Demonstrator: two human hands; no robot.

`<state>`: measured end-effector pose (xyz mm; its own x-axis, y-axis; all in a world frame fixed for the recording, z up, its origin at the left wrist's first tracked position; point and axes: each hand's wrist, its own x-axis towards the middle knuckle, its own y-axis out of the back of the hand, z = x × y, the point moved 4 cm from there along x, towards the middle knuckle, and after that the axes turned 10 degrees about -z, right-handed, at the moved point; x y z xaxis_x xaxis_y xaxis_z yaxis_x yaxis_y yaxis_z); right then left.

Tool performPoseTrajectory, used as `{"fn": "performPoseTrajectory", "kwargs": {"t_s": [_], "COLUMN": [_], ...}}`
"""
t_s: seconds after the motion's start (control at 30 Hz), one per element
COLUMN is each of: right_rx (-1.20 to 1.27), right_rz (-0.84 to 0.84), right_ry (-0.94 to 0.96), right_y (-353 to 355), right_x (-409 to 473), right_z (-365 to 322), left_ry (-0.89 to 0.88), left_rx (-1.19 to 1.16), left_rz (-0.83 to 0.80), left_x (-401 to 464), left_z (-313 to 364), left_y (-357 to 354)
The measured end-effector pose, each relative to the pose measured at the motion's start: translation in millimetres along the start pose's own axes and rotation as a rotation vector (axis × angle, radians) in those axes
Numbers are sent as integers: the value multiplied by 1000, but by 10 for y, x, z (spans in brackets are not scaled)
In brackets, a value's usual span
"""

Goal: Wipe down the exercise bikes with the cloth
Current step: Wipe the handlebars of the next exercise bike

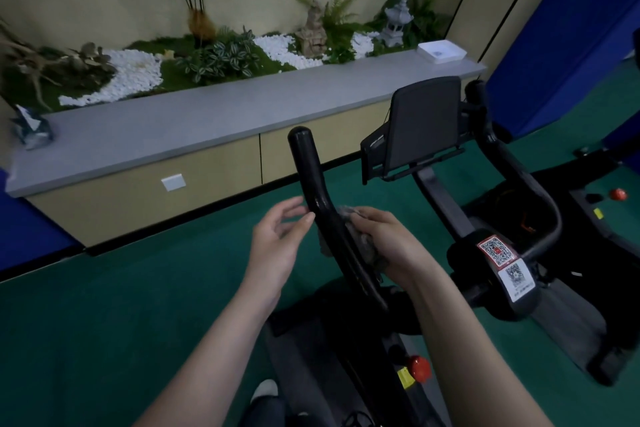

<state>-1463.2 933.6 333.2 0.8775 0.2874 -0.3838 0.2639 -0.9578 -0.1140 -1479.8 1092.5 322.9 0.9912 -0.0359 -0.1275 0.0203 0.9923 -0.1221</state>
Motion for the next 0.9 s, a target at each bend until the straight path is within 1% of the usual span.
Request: {"fn": "performPoseTrajectory", "kwargs": {"t_s": [0.07, 0.13, 0.23, 0.3, 0.43, 0.57, 0.63, 0.7, 0.77, 0.83, 0.9], "right_rx": [-42, -94, -212, -295, -506, -682, -710, -695, -673, -665, -689], "right_rz": [70, 94, 72, 116, 272, 268, 319, 440, 528, 569, 598], "right_ry": [82, 141, 142, 136, 208, 213, 174, 163, 182, 195, 213], "right_y": [-25, -51, 15, 44, -67, -17, 64, 118, 84, -46, -196], "right_x": [39, 42, -84, -157, -168, -389, -515, -597, -630, -623, -598], "right_z": [-18, -17, 29, 35, -51, -83, -38, -14, -17, -22, -19], "left_ry": [-2, -4, -8, -18, -29, -54, -153, -305, -461, -666, -859], "left_rx": [9, 22, 20, 22, 48, 161, 311, 518, 754, 1017, 1224], "left_rz": [18, 24, 25, 24, 34, 54, 66, 41, -41, -132, -235], "left_x": [-5, -17, -30, -32, -2, 3, -12, 8, 72, 173, 288], "left_z": [6, 3, -13, -11, -7, 1, 75, 191, 336, 464, 536], "left_y": [-17, -38, -50, -51, -57, -30, -4, 6, -32, -100, -165]}}
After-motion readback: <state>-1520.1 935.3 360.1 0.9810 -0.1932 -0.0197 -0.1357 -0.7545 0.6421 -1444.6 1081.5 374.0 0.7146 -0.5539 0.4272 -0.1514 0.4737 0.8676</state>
